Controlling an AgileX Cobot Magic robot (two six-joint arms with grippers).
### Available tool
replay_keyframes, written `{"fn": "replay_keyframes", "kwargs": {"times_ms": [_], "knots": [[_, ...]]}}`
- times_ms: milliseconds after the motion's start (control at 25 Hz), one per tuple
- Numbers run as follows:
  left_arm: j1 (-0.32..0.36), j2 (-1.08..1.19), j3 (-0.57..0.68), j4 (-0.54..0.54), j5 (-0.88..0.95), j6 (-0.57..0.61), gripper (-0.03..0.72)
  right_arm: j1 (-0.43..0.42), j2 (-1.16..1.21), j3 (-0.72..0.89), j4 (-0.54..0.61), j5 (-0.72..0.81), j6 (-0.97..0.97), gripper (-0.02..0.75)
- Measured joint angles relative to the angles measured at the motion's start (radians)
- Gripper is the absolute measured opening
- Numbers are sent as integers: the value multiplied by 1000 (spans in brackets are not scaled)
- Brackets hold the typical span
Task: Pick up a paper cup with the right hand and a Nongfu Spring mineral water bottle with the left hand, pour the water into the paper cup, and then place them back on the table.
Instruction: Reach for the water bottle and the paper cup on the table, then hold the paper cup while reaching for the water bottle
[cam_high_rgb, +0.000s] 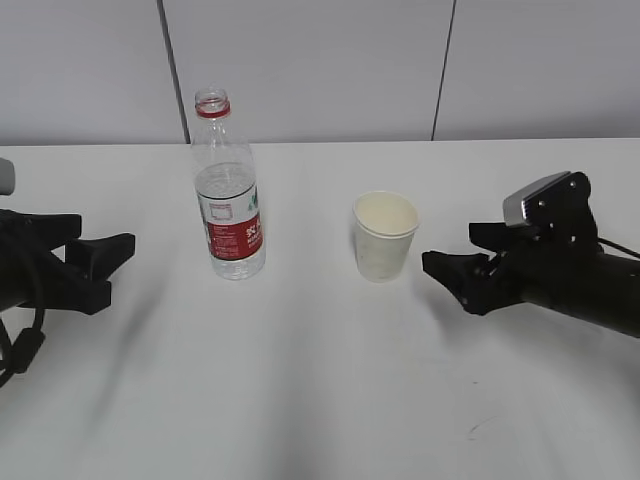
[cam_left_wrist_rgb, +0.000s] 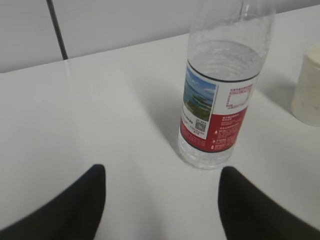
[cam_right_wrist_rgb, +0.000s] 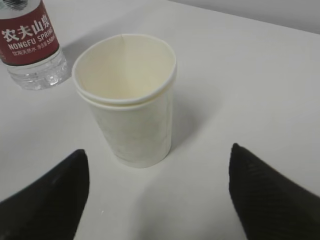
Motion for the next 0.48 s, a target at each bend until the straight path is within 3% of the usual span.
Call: {"fn": "replay_keyframes", "kwargs": {"times_ms": [280,480], "knots": [[0,0,-1,0,-8,-1,443,72,119,-107,-14,-2,4,663],[0,1,-1,0,-8,-2,443,123,193,-175,35,-2,4,663]]}}
